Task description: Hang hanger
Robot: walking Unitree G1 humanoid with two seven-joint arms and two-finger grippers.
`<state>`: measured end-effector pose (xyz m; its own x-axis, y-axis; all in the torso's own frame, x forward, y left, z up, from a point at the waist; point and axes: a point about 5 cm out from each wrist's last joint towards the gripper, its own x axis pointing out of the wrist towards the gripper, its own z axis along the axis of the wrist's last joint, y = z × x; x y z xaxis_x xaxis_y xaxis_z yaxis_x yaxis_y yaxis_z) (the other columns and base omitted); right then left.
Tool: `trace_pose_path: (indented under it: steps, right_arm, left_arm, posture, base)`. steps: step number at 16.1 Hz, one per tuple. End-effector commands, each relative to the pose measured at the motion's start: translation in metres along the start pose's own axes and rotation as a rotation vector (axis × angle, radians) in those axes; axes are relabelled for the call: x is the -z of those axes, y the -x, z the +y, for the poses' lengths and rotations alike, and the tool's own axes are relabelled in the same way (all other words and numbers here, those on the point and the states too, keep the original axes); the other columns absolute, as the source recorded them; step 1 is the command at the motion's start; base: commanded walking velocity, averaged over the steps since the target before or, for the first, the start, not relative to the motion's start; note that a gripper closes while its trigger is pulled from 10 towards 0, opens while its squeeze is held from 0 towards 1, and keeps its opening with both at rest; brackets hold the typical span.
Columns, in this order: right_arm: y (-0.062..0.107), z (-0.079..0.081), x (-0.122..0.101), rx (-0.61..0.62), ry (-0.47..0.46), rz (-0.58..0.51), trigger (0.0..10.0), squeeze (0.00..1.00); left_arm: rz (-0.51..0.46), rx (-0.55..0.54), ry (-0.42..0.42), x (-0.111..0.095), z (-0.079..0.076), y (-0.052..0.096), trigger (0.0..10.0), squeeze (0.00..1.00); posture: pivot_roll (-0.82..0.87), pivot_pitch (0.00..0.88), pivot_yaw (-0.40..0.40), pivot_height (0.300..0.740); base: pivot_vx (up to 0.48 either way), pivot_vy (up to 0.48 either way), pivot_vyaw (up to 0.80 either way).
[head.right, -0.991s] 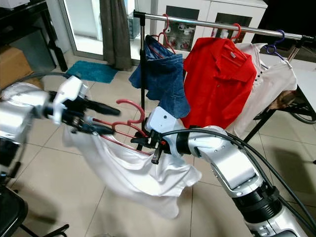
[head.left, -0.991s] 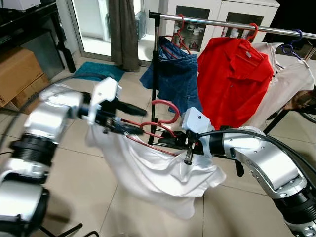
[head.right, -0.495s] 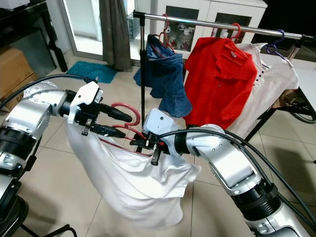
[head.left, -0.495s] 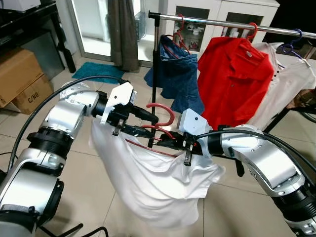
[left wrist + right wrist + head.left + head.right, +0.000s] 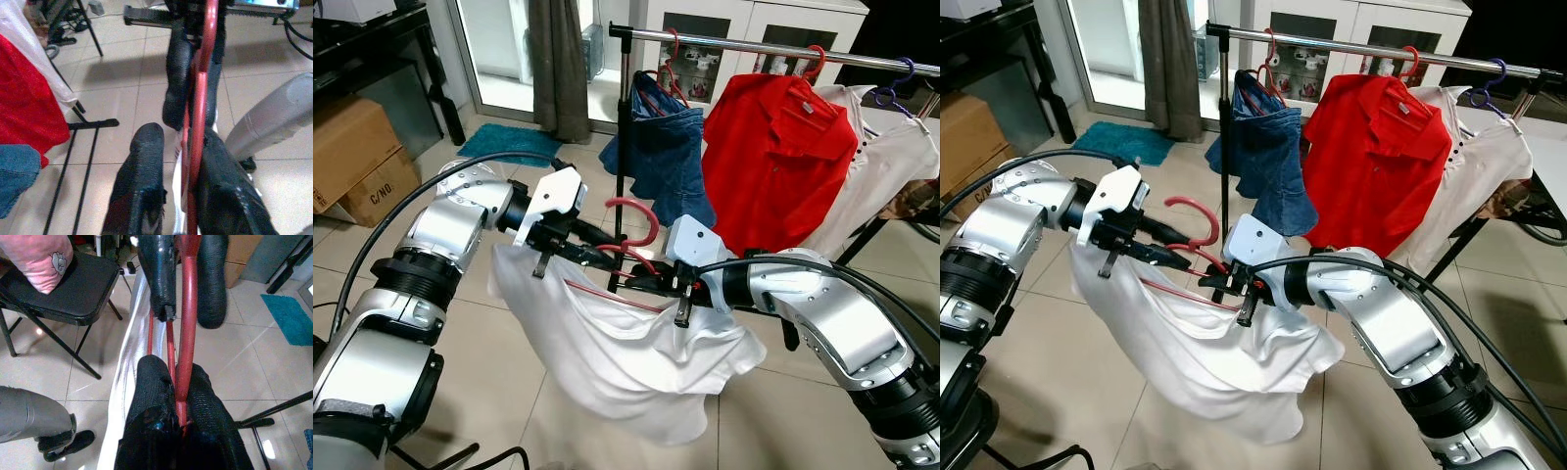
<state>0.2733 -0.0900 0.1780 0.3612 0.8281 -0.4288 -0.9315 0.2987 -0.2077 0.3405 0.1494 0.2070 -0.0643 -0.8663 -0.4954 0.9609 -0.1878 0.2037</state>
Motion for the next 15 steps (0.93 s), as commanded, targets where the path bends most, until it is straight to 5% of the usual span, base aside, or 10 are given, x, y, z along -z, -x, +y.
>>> trace_pose_path:
  steps: [1,8,10,15]
  right_arm:
    - [0.001,0.001,-0.013,-0.012,0.045,-0.048,10.0,0.0]
    - [0.001,0.0,-0.014,-0.016,0.051,-0.051,10.0,0.0]
    - [0.001,0.001,-0.014,-0.024,0.03,-0.06,10.0,1.0]
    - [0.016,-0.006,-0.014,0.053,-0.059,-0.133,10.0,1.0]
  left_arm:
    - [0.047,0.011,0.011,0.004,-0.001,0.002,0.0,0.0]
    - [0.071,0.009,0.03,0.008,-0.002,0.004,0.0,0.0]
    - [0.06,-0.005,0.042,0.008,-0.002,0.004,0.0,0.0]
    - [0.079,-0.136,0.099,0.024,-0.004,0.01,0.0,0.0]
  posture:
    - [-0.18,0.0,0.005,0.74]
    - [-0.18,0.0,0.002,0.74]
    - [-0.17,0.0,0.001,0.74]
    - [-0.18,0.0,0.012,0.74]
  base:
    - [0.0,0.0,0.0]
    - [0.0,0.0,0.0]
    - [0.0,0.0,0.0]
    - [0.0,0.0,0.0]
